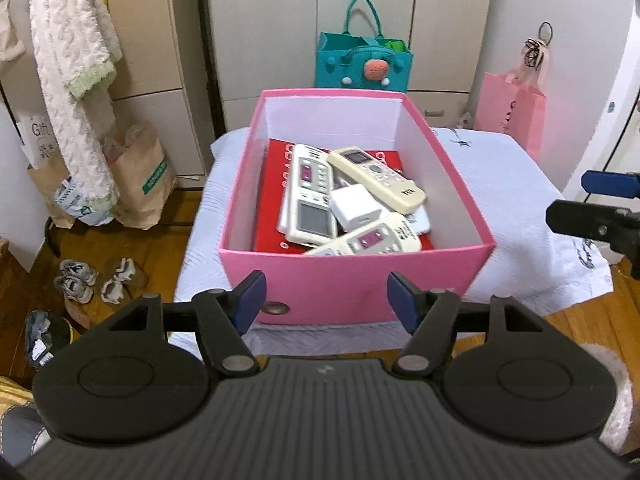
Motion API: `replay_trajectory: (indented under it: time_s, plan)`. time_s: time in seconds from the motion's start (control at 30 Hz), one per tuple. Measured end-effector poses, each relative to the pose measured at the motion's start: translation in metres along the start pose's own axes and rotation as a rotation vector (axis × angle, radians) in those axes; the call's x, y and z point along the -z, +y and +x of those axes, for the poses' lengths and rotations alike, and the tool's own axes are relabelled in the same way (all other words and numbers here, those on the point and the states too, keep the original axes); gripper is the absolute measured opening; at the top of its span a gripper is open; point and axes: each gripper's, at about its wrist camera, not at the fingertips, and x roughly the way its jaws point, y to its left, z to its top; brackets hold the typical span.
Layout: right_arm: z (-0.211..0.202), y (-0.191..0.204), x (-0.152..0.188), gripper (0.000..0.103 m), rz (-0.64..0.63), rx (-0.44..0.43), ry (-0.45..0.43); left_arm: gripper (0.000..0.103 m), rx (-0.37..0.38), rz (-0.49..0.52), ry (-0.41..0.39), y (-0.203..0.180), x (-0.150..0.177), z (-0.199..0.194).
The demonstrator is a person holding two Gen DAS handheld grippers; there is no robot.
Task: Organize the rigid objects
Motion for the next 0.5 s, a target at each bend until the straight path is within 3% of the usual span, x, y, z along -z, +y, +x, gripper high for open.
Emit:
replay_trajectory:
  time_s: [0.5]
  plan:
    - [-0.014,-0.005,-0.001,0.097,-0.026,0.096,-0.021,0.068,-0.014,0.012,-0.031,-0.018,-0.002,0.016]
